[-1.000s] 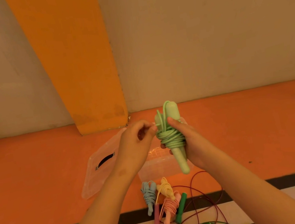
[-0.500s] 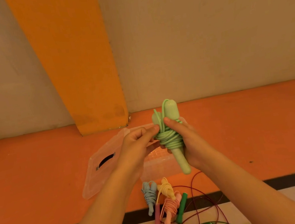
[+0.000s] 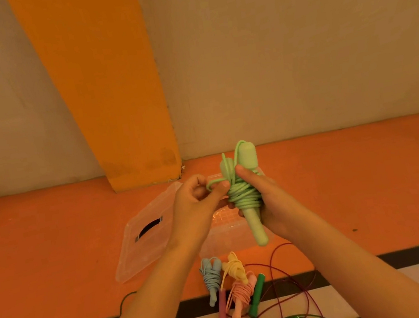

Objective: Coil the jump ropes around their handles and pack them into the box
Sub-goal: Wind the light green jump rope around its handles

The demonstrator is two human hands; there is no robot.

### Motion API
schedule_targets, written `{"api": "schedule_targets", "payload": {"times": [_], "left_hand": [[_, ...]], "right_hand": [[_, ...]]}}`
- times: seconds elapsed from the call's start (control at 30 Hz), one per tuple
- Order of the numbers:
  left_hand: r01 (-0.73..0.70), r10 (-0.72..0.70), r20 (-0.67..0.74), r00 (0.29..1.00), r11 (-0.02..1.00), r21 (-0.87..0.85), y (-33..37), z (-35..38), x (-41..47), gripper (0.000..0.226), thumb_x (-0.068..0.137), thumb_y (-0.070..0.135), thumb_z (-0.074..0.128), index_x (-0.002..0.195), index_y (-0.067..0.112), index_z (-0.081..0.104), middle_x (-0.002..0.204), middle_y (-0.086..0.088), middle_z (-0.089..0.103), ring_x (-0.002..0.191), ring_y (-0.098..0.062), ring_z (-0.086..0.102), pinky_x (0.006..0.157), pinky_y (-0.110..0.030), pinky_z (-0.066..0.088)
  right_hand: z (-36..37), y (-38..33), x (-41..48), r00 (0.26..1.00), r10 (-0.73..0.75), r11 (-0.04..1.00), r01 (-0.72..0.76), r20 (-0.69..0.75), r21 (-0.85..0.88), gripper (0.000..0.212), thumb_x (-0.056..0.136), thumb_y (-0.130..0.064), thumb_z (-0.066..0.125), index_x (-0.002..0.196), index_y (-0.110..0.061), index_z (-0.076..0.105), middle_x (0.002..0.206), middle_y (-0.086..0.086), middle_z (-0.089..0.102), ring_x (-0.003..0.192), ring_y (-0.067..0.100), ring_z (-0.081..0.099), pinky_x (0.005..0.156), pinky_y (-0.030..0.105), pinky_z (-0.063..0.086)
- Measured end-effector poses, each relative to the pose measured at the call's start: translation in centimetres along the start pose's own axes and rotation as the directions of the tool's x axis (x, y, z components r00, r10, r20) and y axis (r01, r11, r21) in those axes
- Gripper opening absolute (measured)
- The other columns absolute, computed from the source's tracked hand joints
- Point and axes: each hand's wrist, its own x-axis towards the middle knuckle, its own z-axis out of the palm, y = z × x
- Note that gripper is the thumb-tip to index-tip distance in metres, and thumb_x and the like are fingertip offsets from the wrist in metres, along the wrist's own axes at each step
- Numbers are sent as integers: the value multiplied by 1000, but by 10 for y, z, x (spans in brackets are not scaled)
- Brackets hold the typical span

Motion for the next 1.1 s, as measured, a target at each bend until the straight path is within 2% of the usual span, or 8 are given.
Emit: {"api": "schedule_targets", "payload": {"times": [0.13, 0.27, 0.47, 0.6, 0.73, 0.9, 1.0, 1.1], "left_hand": [[-19, 21, -21, 1000, 996, 82, -1, -2, 3, 36, 82, 4, 71, 113, 15, 57, 109, -4, 69, 94, -22, 68, 79, -37, 58], [-21, 22, -6, 1000, 987, 161, 0, -5, 6, 51, 81, 11, 74, 124, 27, 52, 130, 6, 55, 107, -11, 62, 77, -25, 54], [-93, 106, -18, 994, 929, 359, -10, -5, 5, 48, 78, 23, 78, 119, 34, 57, 124, 16, 53, 112, -1, 53, 79, -19, 47], [-156, 185, -15, 983, 867, 474, -18, -2, 5, 45, 75, 21, 80, 112, 34, 58, 110, 19, 53, 101, -6, 55, 80, -27, 48], [-108, 115, 7, 993, 906, 409, -23, 1, 5, 53, 75, 20, 80, 122, 27, 56, 116, 13, 57, 103, -7, 58, 83, -28, 51], [-22, 4, 71, 997, 967, 252, -37, 1, 0, 60, 76, 8, 78, 128, 21, 52, 126, 10, 58, 114, -11, 57, 91, -31, 51], [0, -10, 46, 999, 975, 223, -51, 5, 0, 55, 78, 4, 76, 127, 13, 52, 125, -2, 61, 114, -18, 59, 94, -40, 52], [99, -106, 45, 993, 985, 140, -64, 9, 11, 44, 81, 2, 72, 120, 13, 54, 121, -10, 62, 112, -28, 61, 89, -46, 54]], "right_hand": [[-3, 1, 7, 998, 54, 995, -57, 33, 82, 48, 78, -46, 56, 110, -11, 65, 84, 8, 67, 67, 20, 62, 52, 25, 50], [-9, 4, 11, 993, 101, 989, -106, 53, 101, 52, 83, -53, 48, 114, -14, 63, 86, 6, 69, 65, 20, 63, 51, 26, 49], [-17, 13, 16, 994, 100, 991, -96, -46, 89, 51, 83, -55, 51, 117, -19, 63, 111, 12, 67, 95, 23, 64, 84, 39, 53], [-19, 15, 11, 992, 89, 995, -86, -88, 42, 26, 98, -42, 42, 92, -27, 62, 90, 6, 62, 76, 17, 58, 65, 31, 48], [-21, 17, 9, 995, 38, 999, -37, -96, 8, 24, 102, -23, 37, 94, -24, 60, 89, 3, 61, 73, 14, 57, 59, 25, 46], [-30, 24, 7, 992, 13, 1000, -15, -126, -16, 32, 88, 1, 57, 110, -22, 54, 104, 11, 62, 79, 19, 63, 63, 30, 51], [-31, 28, 8, 982, 74, 996, -82, -173, -43, 48, 85, -1, 65, 126, -15, 45, 105, 8, 62, 80, 15, 64, 59, 24, 51], [-37, 32, 14, 982, 134, 987, -144, -134, -70, 36, 89, -7, 61, 124, -10, 53, 93, 1, 66, 77, 9, 64, 59, 19, 51]]}}
